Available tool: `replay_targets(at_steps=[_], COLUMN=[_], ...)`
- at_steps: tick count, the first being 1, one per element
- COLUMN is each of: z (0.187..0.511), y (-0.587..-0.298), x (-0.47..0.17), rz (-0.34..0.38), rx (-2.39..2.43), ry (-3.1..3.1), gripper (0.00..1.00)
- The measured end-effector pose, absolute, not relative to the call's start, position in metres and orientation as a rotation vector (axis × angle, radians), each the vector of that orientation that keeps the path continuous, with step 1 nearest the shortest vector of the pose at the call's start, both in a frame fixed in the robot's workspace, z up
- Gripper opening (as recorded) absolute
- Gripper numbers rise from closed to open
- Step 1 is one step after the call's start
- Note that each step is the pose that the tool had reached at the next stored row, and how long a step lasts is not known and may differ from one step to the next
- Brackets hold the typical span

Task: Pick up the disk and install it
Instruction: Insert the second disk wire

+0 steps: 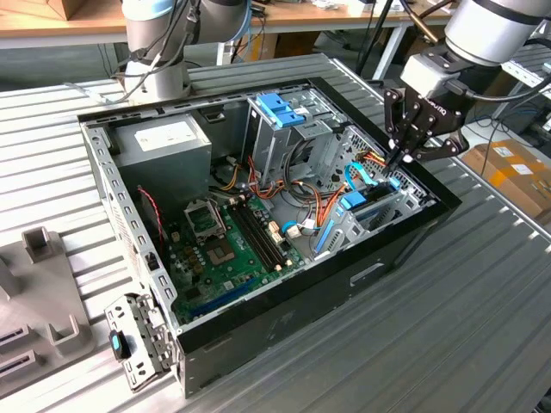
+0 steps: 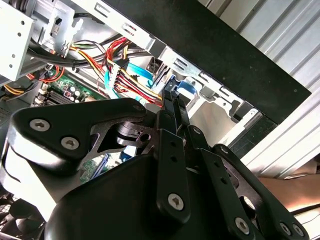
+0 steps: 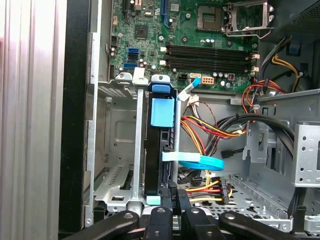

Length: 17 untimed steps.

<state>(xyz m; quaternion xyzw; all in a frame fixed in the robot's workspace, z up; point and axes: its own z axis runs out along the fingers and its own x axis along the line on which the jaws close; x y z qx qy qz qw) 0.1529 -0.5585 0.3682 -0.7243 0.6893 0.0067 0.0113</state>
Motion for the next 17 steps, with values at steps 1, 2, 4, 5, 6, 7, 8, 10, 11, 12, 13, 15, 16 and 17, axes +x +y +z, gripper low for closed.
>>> replay_targets(at_steps=[1,2,4,5,6,7,8,10,11,12,13,15,16,17], z=[0.368,0.367,0.365,0.361,0.360,0.360,0.359,0.356,0.355,0.355,0.354,0.353,0.352,0.352], y=[-0.559,-0.559,-0.559,-0.559,-0.559,-0.559,-0.559,-0.559,-0.559,-0.559,-0.559,-0.559,-0.559,-0.559], x=[0.152,0.150,0.145,0.145,0.145,0.145,0.145,0.145,0.145,0.145,0.145,0.145,0.145,0.145], rz=[0.021,0.021,0.020,0.019,0.019,0.019,0.019,0.019,0.019,0.019,0.019,0.019,0.019,0.019], rx=[-2.259,-2.259,-2.259,-2.259,-2.258,-2.259,-2.258,-2.258,-2.258,-2.258,-2.258,-2.257,-2.257,-2.256], ry=[2.150,2.150,2.150,2.150,2.149,2.149,2.150,2.149,2.150,2.150,2.150,2.151,2.151,2.152], gripper=[0.16,0.16,0.16,0.16,0.16,0.16,0.16,0.16,0.16,0.16,0.16,0.16,0.16,0.16])
